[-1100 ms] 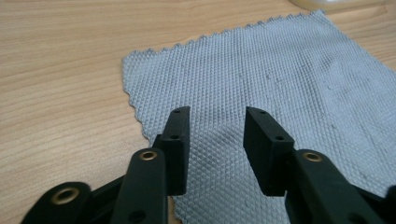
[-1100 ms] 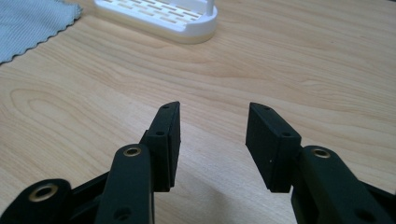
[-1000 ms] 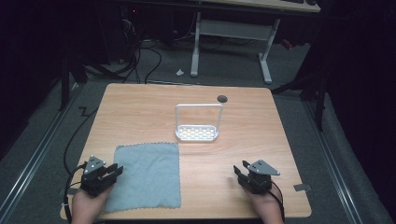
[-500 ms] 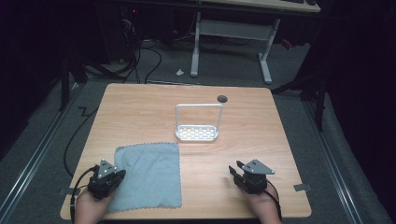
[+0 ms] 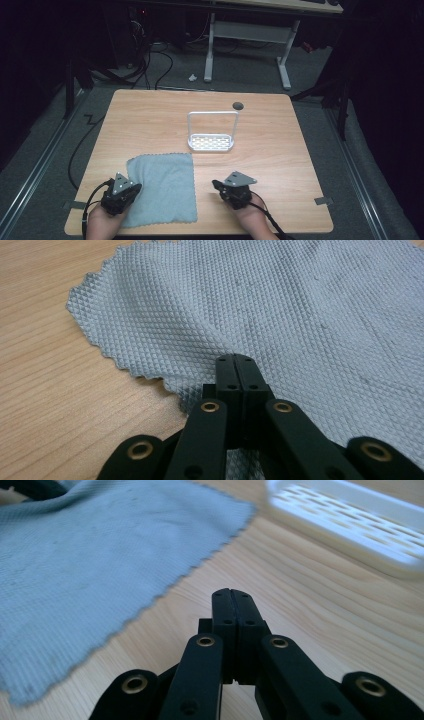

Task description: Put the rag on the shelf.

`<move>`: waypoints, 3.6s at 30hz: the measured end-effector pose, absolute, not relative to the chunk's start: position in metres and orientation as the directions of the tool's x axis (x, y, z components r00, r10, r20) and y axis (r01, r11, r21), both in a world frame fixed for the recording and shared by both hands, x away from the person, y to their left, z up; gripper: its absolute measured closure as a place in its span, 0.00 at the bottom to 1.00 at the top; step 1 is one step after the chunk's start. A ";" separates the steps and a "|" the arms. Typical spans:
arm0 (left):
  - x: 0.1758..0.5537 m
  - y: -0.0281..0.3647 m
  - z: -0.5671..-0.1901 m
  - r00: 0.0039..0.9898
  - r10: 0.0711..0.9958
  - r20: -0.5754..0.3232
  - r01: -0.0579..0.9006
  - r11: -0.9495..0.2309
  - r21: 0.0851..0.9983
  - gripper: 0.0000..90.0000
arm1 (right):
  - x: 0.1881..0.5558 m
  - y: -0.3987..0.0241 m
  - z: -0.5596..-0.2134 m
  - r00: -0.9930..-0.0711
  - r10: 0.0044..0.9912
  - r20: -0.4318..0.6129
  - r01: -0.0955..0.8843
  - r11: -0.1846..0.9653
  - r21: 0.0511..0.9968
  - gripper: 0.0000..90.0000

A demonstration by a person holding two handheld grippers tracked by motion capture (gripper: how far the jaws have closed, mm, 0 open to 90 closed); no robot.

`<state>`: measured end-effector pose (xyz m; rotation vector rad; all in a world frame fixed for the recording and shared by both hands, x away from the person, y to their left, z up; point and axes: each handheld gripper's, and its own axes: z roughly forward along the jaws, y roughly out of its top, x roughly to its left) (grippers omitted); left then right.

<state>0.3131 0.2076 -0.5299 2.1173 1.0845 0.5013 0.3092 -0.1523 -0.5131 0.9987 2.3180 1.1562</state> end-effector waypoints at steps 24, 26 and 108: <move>0.306 0.183 -0.529 0.650 0.760 0.011 0.519 -0.454 0.724 1.00 | 0.313 -0.132 -0.530 -0.720 0.690 -0.076 0.438 0.536 0.722 1.00; 0.305 0.173 -0.529 0.670 0.743 0.008 0.508 -0.465 0.725 1.00 | 0.310 -0.141 -0.529 -0.716 0.693 -0.079 0.442 0.538 0.718 1.00; 0.368 0.101 -0.534 0.605 0.791 -0.096 0.558 -0.334 0.760 0.98 | 0.363 -0.229 -0.530 -0.442 0.897 -0.019 0.597 0.311 0.739 0.85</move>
